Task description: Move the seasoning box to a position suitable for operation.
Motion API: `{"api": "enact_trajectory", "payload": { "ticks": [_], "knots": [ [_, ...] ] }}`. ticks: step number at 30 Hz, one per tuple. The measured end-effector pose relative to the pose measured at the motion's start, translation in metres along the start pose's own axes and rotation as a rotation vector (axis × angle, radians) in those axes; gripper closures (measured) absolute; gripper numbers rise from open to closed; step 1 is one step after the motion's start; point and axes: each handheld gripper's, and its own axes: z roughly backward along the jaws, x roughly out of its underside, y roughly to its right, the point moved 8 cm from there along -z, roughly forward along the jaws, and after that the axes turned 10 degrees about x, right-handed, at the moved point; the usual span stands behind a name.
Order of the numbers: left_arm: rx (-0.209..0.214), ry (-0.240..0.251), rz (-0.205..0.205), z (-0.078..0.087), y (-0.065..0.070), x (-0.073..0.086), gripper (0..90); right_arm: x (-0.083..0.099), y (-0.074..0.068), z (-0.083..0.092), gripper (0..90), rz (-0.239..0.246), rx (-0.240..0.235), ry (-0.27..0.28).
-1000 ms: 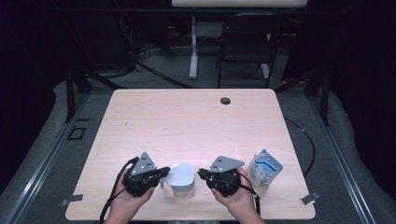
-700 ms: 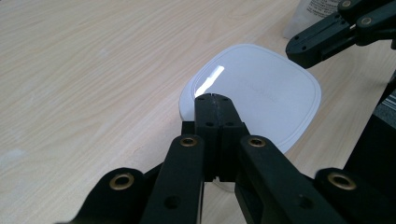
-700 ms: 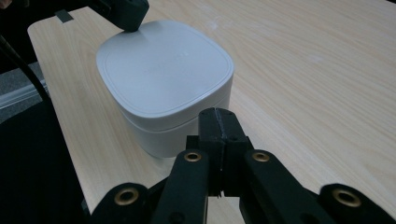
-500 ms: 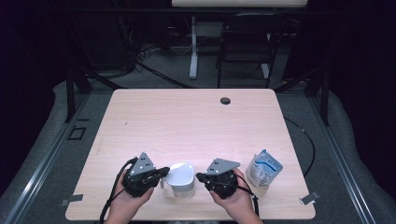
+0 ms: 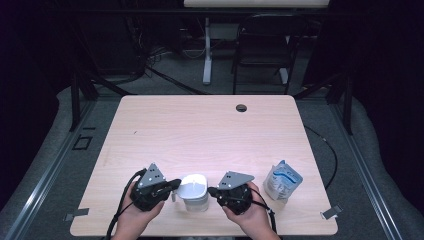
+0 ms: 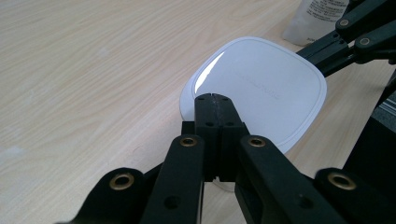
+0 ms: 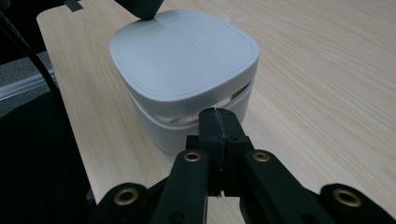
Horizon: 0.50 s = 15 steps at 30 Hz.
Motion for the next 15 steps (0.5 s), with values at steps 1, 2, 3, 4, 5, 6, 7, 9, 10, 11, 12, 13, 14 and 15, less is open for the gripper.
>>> {"api": "enact_trajectory", "payload": {
  "ticks": [1,2,3,4,5,6,7,9,10,11,12,13,14,15],
  "knots": [
    [0.0,0.0,0.0,0.0,0.0,0.0,90.0,-0.0001,0.0001,0.0,90.0,-0.002,0.002,0.001],
    [0.0,0.001,0.0,0.0,0.0,0.0,90.0,-0.0001,0.0,-0.0001,90.0,-0.003,0.0,0.002],
    [0.0,0.001,0.0,0.0,0.0,0.0,90.0,0.0,0.0001,-0.0001,90.0,-0.003,-0.001,0.003],
    [0.0,0.002,0.001,0.0,0.0,0.0001,90.0,0.0,0.0002,-0.0001,90.0,-0.004,0.0,0.003],
    [-0.001,0.002,0.001,0.0,-0.0001,0.0,90.0,-0.0001,0.0001,-0.0001,90.0,-0.004,0.0,0.003],
    [-0.002,0.004,0.0,-0.0001,-0.0002,0.0,90.0,-0.0001,0.0001,-0.0001,90.0,-0.004,0.0,0.003],
    [-0.003,0.006,0.002,-0.0001,-0.0001,0.0,90.0,-0.0001,0.0001,-0.0001,89.7,-0.004,0.0,0.003],
    [-0.002,0.003,0.006,0.0001,0.0,0.0002,90.0,-0.0002,0.0004,-0.0002,89.5,-0.005,-0.002,0.005],
    [-0.003,0.003,0.006,0.0001,-0.0001,0.0002,90.0,-0.0004,0.0004,-0.0001,89.5,-0.007,-0.002,0.005],
    [-0.003,0.004,0.007,0.0001,-0.0001,0.0002,90.0,-0.0005,0.0003,-0.0001,89.5,-0.006,-0.001,0.006],
    [-0.004,0.003,0.005,0.0002,-0.0002,0.0003,90.0,-0.0005,0.0002,0.0,89.5,-0.005,-0.001,0.005],
    [-0.006,0.006,0.004,-0.0001,-0.0001,0.0002,90.0,-0.0008,0.0001,-0.0001,89.5,-0.007,0.0,0.008],
    [-0.008,0.004,0.003,0.0001,0.0,0.0002,90.0,-0.001,0.0,0.0,89.5,-0.007,-0.001,0.008],
    [-0.011,0.002,0.001,0.0003,-0.0001,0.0003,90.0,-0.0012,-0.0001,0.0001,89.4,-0.007,-0.002,0.009]
  ]
}}
